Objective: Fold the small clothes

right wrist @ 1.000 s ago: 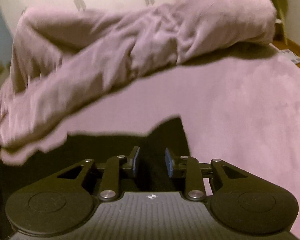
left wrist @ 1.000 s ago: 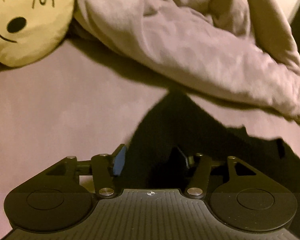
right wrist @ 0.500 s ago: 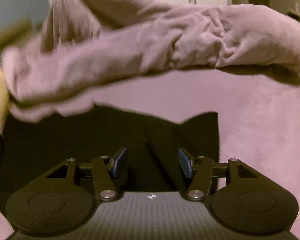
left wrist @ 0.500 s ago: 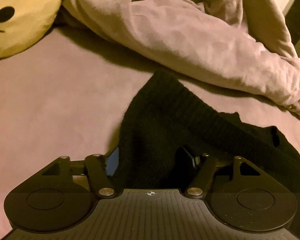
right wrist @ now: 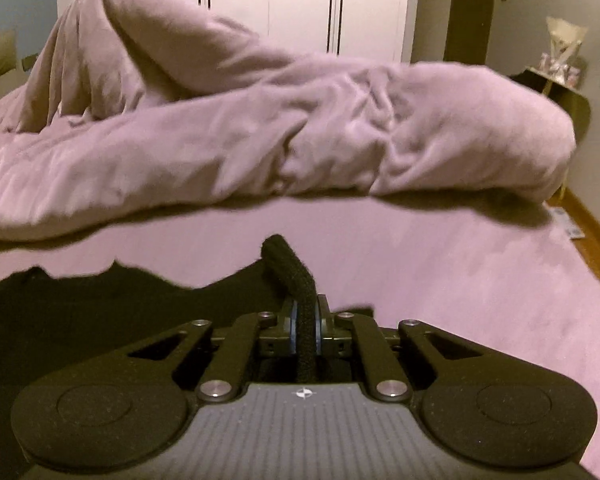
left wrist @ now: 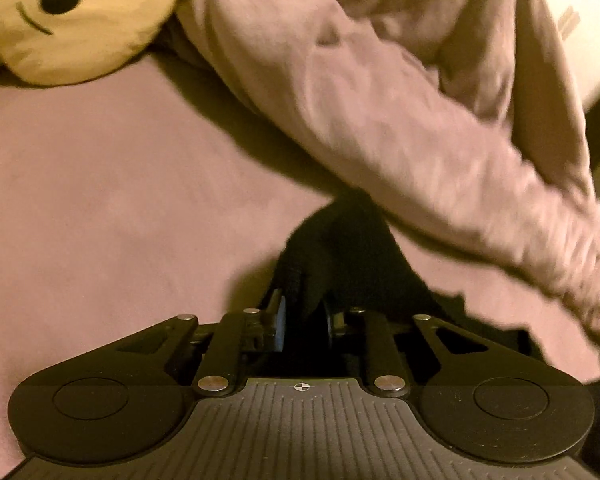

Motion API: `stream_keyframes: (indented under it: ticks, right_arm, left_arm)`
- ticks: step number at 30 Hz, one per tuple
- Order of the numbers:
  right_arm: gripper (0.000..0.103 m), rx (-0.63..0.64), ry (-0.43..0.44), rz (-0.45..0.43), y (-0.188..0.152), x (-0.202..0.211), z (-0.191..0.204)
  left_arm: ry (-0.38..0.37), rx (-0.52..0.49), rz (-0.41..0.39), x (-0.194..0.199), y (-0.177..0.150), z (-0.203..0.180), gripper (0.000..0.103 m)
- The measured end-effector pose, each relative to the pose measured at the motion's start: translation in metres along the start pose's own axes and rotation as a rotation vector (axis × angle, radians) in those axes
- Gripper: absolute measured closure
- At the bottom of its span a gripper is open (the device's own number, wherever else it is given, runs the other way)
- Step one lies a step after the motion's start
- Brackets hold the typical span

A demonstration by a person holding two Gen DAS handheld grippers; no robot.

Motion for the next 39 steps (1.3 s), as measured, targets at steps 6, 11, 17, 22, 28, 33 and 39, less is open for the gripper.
stream_keyframes:
  ticks: [6,11,17,22,28,33,39]
  right_arm:
    - [0.080,0.025,-0.085,0.011,-0.009,-0.014,-0.001]
    - [0.072,-0.052,-0.059,0.023,-0.025,0.019,-0.004]
    - [0.066,-0.046,0.286,0.096,-0.087,0.108,0.082]
    - [0.072,-0.152,0.537,0.257,-0.144,0.136,0.161]
    - [0.103,-0.374,0.502,0.365,-0.173,0.093,0.166]
    - [0.103,-0.534,0.487,0.396,-0.170,0.082,0.137]
    - [0.103,-0.591,0.446,0.385,-0.175,0.081,0.133]
  left_arm:
    - [0.082,-0.046,0.016,-0.006,-0.006,0.008,0.069]
    - [0.067,-0.043,0.025,0.011,-0.015,0.012,0.043]
    - [-0.002,-0.015,0.112,0.032,-0.056,0.017,0.017]
    - [0.007,0.016,0.217,0.032,-0.094,0.034,0.013]
    - [-0.069,0.054,0.248,0.035,-0.098,0.037,0.012]
    - [-0.145,0.099,0.292,0.028,-0.098,0.034,0.013]
    - [-0.143,0.061,0.331,0.020,-0.098,0.032,0.016]
Point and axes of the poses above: each gripper's, at about its wrist camera, not at the fingertips, and x roughly against the way its jaws point, z to its left, y to its top, the point moved 10 cm from there along -x, roughly the way its jaws point, and after that the axes turned 14 degrees about -y, right-handed, at the moved point
